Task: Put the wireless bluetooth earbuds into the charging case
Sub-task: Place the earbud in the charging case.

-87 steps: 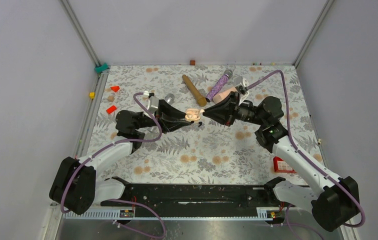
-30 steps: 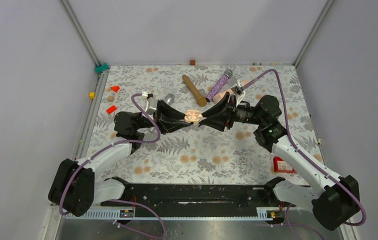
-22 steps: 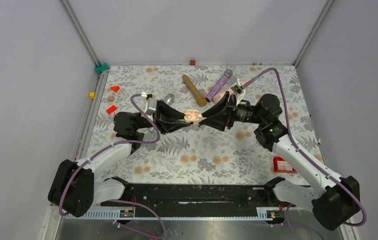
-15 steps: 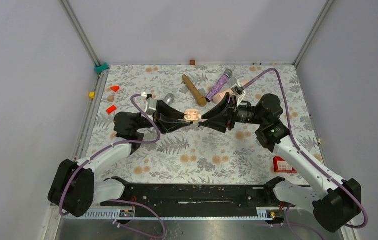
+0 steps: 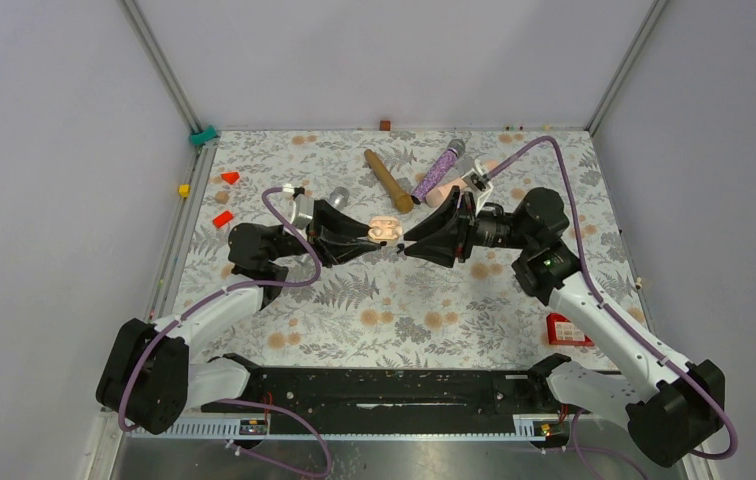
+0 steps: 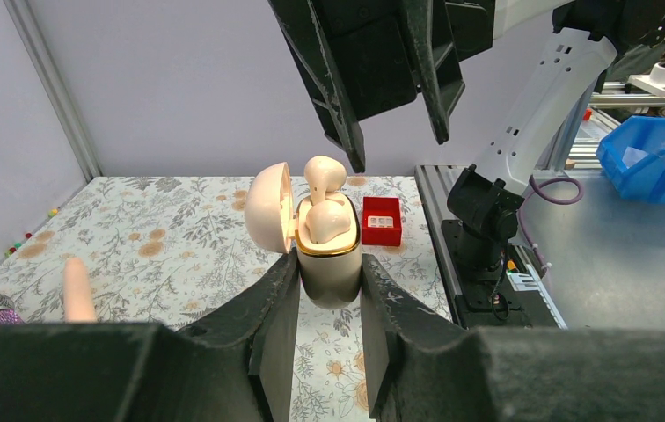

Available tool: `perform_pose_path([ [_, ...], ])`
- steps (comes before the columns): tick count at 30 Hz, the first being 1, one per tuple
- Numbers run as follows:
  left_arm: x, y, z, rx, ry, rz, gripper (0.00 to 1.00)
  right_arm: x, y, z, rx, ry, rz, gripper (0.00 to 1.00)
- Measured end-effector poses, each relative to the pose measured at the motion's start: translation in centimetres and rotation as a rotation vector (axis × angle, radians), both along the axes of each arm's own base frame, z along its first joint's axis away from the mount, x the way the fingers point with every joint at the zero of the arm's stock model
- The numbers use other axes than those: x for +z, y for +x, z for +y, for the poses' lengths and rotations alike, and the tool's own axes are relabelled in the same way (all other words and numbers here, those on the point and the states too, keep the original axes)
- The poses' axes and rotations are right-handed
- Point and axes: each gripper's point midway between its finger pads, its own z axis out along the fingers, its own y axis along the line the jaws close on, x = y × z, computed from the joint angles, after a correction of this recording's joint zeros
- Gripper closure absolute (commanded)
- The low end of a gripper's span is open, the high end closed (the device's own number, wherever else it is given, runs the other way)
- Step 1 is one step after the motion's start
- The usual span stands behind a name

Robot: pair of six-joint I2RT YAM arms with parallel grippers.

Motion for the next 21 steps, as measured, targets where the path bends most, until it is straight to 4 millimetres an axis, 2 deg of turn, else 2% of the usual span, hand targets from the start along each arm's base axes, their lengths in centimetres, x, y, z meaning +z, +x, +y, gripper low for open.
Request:
perform_pose_path([
  [5,0.01,0.00,0.00,0.000,0.000,0.000,1.00,0.48,0.02,-0.04,-0.003,0.003,-0.023,0.52],
  [21,0.09,-0.01,0.03,0.000,-0.003,-0.002,1.00,-0.46,0.74,0.31,-0.015,-0.028,-0.027,0.52],
])
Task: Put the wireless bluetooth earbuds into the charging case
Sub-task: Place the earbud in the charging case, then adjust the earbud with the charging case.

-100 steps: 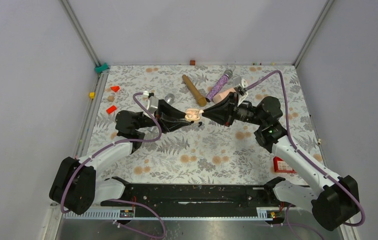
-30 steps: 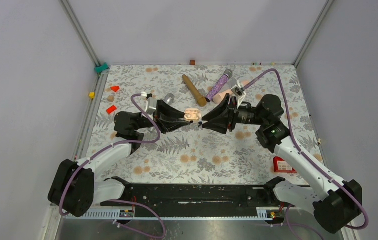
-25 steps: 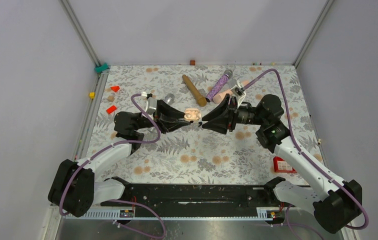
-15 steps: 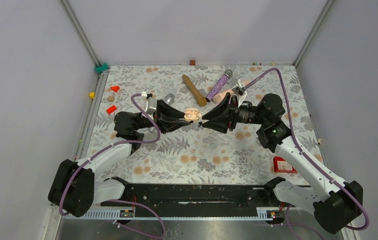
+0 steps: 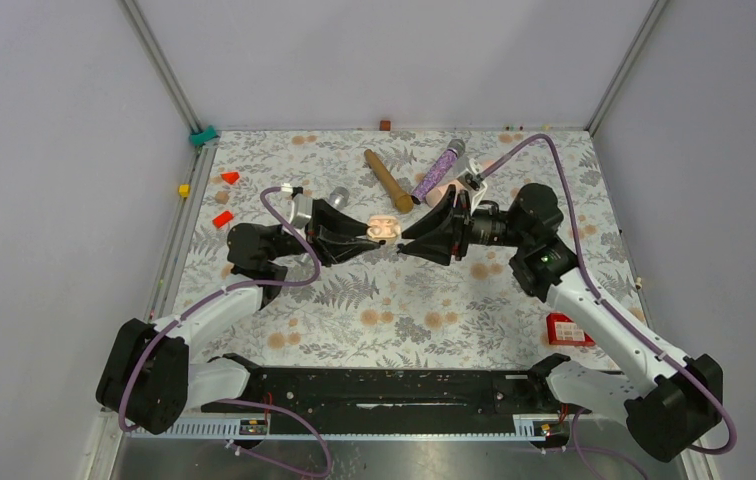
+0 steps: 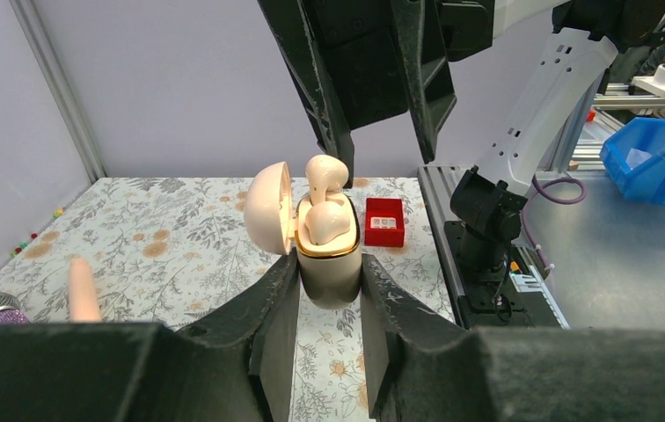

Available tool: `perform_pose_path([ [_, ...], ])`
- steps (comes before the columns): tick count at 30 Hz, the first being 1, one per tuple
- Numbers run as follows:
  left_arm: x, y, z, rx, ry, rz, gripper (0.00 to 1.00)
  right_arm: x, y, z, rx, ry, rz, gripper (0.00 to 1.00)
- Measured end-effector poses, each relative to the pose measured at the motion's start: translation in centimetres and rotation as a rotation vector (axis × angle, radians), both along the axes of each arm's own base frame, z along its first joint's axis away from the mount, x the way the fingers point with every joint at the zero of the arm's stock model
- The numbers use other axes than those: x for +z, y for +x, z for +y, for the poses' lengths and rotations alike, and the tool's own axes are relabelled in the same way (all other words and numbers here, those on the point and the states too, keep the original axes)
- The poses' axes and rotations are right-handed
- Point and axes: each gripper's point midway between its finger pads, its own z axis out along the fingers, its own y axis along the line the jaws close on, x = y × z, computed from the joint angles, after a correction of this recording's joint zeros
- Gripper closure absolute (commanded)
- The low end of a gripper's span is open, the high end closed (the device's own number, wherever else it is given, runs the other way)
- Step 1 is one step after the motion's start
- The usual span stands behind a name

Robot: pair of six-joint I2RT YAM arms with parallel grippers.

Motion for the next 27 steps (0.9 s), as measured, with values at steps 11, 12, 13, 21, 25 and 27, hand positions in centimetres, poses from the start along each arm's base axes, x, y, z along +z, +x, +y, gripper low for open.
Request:
perform_pose_path([
  [11,0.1,0.2,0.0,0.009,-0.004,0.002,1.00,-0.2,-0.9,1.7,0.061,-0.014,0.022,0.50],
  [12,0.1,0.2,0.0,0.008,-0.004,0.002,1.00,-0.1,-0.9,1.7,0.062,-0.012,0.018,0.50],
  [13,0.1,0.2,0.0,0.008,-0.004,0.002,1.00,0.1,-1.0,1.7,0.064,-0.011,0.016,0.50],
  [21,0.1,0.1,0.0,0.006,-0.004,0.002,1.00,3.3,-2.5,0.3,0.060,-0.051,-0.090,0.46],
  [25,0.1,0.1,0.0,0.006,-0.004,0.001,1.00,5.3,-3.3,-0.9,0.025,-0.061,-0.187,0.45],
  [27,0.1,0.1,0.0,0.006,-0.004,0.001,1.00,5.2,-2.7,-1.1,-0.015,-0.078,-0.199,0.45],
])
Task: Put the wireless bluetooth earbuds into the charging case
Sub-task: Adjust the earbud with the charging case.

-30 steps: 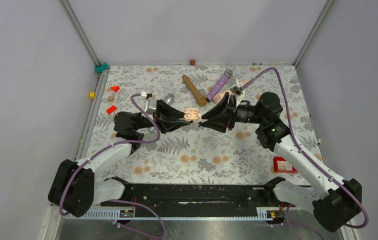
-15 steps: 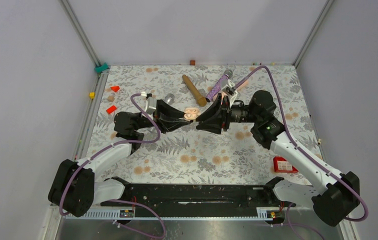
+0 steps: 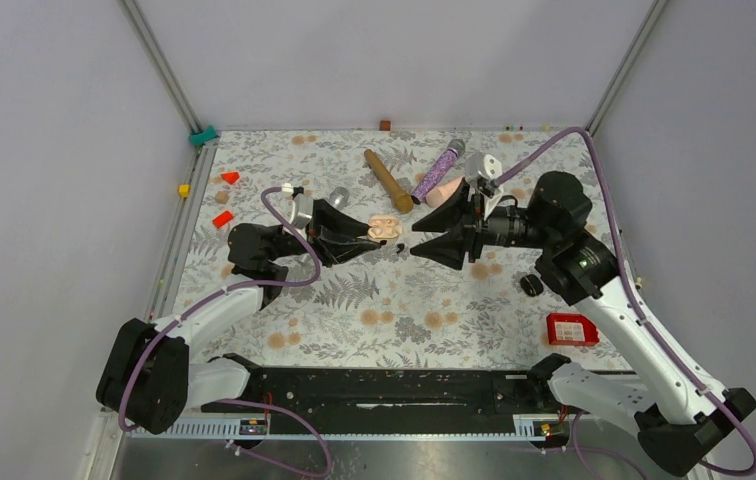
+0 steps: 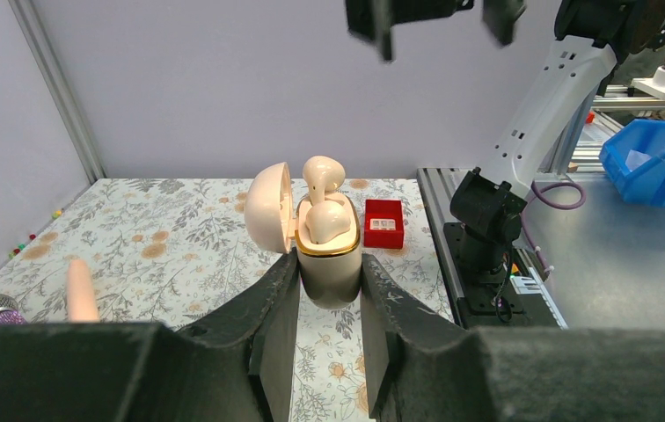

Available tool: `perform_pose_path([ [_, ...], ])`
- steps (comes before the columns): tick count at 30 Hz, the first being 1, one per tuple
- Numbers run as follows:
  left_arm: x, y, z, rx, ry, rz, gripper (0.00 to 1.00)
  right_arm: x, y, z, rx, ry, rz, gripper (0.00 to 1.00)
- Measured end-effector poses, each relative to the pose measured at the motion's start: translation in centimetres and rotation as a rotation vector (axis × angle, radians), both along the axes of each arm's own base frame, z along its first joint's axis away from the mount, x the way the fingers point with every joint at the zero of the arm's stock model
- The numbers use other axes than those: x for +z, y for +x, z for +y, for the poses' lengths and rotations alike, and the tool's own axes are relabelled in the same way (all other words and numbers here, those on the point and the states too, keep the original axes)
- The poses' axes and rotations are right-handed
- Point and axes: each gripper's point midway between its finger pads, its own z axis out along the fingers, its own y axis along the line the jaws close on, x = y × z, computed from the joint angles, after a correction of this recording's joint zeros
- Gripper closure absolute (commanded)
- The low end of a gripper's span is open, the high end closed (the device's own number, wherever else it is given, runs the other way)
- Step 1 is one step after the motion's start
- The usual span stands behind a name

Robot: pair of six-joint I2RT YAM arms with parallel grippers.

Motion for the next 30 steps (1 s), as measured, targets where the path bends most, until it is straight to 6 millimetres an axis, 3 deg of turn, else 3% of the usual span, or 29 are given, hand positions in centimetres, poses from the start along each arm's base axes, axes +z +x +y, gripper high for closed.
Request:
perform_pose_path([
  [5,0.0,0.0,0.0,-0.001,0.000,0.000,1.00,-2.8,3.0,0.5,-0.102,-0.071,0.067,0.44],
  [9,-0.1,-0.1,0.0,-0.006,0.003,-0.002,1.00,-6.1,5.2,1.1,-0.144,-0.105,0.230,0.43],
  [13,-0.3,-0.2,0.0,-0.008,0.007,0.001,1.00,-7.6,6.6,0.9,-0.164,-0.062,0.378,0.43],
  [16,-0.4,-0.2,0.0,-0.010,0.009,0.002,1.00,-7.2,6.7,0.9,-0.150,-0.020,0.436,0.43],
  [25,-0.4,-0.3,0.0,-0.012,0.010,-0.001,1.00,-3.6,4.9,1.5,-0.028,0.089,0.495,0.43],
  [30,-0.4,-0.3,0.0,-0.012,0.010,-0.001,1.00,-3.2,4.7,1.7,0.001,0.102,0.527,0.44],
])
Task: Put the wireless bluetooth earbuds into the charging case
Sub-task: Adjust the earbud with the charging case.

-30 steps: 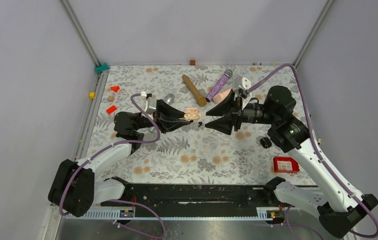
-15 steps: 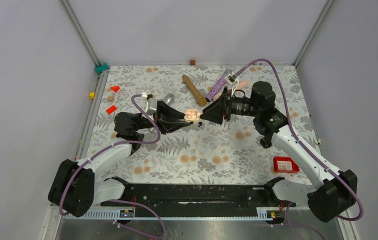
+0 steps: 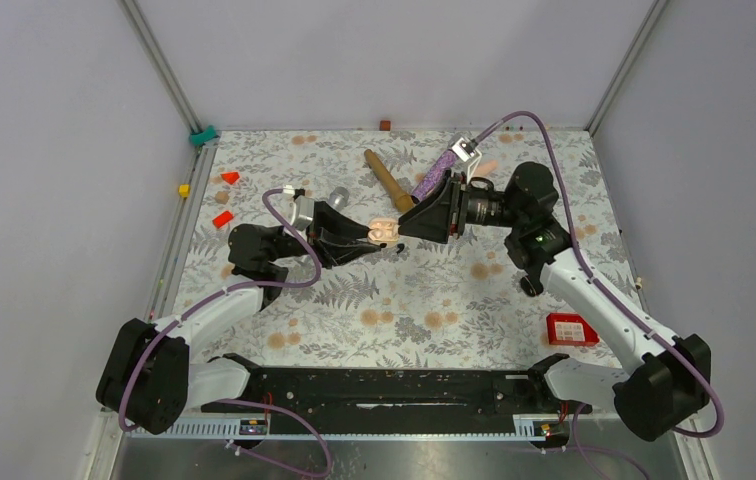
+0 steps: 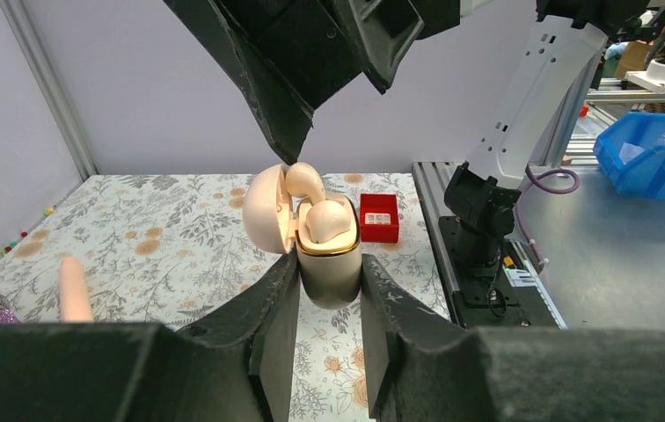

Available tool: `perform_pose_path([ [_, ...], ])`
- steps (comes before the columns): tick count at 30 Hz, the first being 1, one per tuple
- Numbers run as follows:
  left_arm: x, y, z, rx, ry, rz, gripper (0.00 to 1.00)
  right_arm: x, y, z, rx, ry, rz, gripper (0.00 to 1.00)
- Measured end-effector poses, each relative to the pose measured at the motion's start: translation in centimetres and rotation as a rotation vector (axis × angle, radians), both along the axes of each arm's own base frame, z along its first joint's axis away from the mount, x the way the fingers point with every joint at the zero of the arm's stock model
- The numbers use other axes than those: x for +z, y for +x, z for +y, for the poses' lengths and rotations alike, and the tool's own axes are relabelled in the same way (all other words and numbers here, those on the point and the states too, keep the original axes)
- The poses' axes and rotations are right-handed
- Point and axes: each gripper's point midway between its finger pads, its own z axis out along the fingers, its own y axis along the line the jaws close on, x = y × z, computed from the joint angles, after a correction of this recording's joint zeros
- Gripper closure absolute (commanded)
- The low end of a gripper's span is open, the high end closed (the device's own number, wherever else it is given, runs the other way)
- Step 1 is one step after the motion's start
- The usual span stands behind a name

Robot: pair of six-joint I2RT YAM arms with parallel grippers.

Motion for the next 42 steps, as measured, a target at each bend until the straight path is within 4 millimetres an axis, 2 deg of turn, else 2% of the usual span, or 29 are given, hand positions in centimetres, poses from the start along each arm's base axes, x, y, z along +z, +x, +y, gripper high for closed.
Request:
perform_pose_path([
  [18,-0.1,-0.1,0.0,-0.006,0.003,-0.001,1.00,-2.1,-0.3,-0.6,-0.018,-0.080,-0.026,0.46],
  [31,0.4,-0.2,0.1,-0.005,-0.010,-0.028,1.00,-0.6,-1.8,-0.5,0.063,-0.025,-0.005,0.46],
  [42,0.3,-0.2,0.1,-0.006,-0.010,-0.027,1.00,-0.1,-3.2,-0.3,0.118,-0.012,-0.020,0.47],
])
